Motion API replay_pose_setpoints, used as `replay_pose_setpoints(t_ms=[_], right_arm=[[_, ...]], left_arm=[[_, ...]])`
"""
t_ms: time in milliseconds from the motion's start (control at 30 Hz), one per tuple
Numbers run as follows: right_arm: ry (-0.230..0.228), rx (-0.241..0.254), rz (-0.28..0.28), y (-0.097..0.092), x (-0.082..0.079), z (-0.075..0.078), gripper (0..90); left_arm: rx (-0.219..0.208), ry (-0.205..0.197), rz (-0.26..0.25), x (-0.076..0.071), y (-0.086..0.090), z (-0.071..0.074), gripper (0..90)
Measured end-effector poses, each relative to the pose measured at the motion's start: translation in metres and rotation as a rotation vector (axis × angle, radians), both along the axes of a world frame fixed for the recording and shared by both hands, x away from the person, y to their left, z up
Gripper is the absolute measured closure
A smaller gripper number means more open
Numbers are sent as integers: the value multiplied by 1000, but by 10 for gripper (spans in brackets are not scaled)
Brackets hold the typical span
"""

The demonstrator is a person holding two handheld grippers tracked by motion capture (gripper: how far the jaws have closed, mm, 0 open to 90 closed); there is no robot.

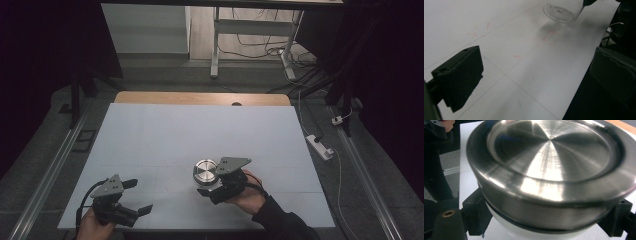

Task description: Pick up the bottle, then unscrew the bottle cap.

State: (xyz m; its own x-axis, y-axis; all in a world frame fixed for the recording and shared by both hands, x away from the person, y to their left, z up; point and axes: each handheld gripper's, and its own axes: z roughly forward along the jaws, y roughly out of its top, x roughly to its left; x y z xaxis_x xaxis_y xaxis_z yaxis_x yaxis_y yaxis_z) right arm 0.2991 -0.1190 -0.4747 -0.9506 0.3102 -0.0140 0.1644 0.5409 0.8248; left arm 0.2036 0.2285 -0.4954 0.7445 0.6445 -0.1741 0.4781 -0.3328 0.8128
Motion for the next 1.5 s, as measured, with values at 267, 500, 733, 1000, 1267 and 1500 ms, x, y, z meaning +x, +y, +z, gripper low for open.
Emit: replay_pose_setpoints(t_ms=[267, 500, 733, 1000, 1267, 1500], right_arm=[[-5, -3, 8, 3, -1, 2, 151], [-4, -1, 13, 4, -1, 3, 152], [0, -6, 17, 6, 0, 3, 152], [4, -14, 24, 8, 0, 3, 151], [3, -11, 34, 10, 0, 2, 152], [5, -10, 33, 9, 1, 3, 152]], left_arm=[[-16, -14, -25, 9, -10, 6, 0], [-4, -44, -65, 22, -26, 15, 0], [44, -55, -104, 33, -42, 19, 0], [72, -53, -143, 47, -56, 27, 0], [93, -85, -211, 57, -72, 36, 0], [70, -84, -282, 74, -84, 44, 0]])
